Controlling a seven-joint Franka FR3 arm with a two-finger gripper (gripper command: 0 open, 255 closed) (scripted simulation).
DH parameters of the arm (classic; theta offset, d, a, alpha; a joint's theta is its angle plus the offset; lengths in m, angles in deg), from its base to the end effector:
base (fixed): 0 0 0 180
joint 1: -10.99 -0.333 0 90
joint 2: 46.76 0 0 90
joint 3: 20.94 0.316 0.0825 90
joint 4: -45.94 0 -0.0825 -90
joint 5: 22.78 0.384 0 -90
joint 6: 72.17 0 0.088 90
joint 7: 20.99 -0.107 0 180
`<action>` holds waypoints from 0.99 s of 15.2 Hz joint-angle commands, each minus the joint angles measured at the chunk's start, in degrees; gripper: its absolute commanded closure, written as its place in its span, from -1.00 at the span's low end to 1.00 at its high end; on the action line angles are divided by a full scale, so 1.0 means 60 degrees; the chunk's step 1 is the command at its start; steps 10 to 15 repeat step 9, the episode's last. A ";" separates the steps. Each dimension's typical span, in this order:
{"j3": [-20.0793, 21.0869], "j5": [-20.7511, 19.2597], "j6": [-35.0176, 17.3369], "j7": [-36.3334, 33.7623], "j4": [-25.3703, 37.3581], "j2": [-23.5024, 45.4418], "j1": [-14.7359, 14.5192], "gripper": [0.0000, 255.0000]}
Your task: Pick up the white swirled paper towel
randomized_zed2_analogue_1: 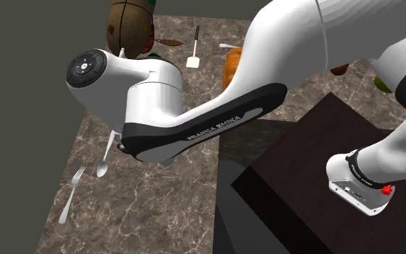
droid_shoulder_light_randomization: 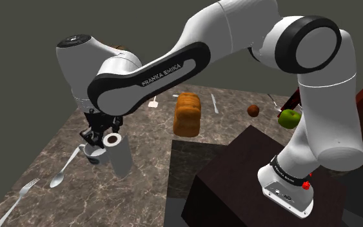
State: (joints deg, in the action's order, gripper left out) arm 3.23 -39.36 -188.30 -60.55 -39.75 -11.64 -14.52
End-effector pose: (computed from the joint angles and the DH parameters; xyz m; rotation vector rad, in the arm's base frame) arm 0.5025 0.4905 0.3323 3.0887 0.3763 -0.0053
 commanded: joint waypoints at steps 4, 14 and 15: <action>0.0074 0.0122 0.0497 0.0088 0.0263 -0.0249 0.0025 1.00; 0.0114 0.0190 0.0824 0.0138 0.0470 -0.0380 0.0028 1.00; 0.0114 0.0190 0.0824 0.0138 0.0470 -0.0380 0.0028 1.00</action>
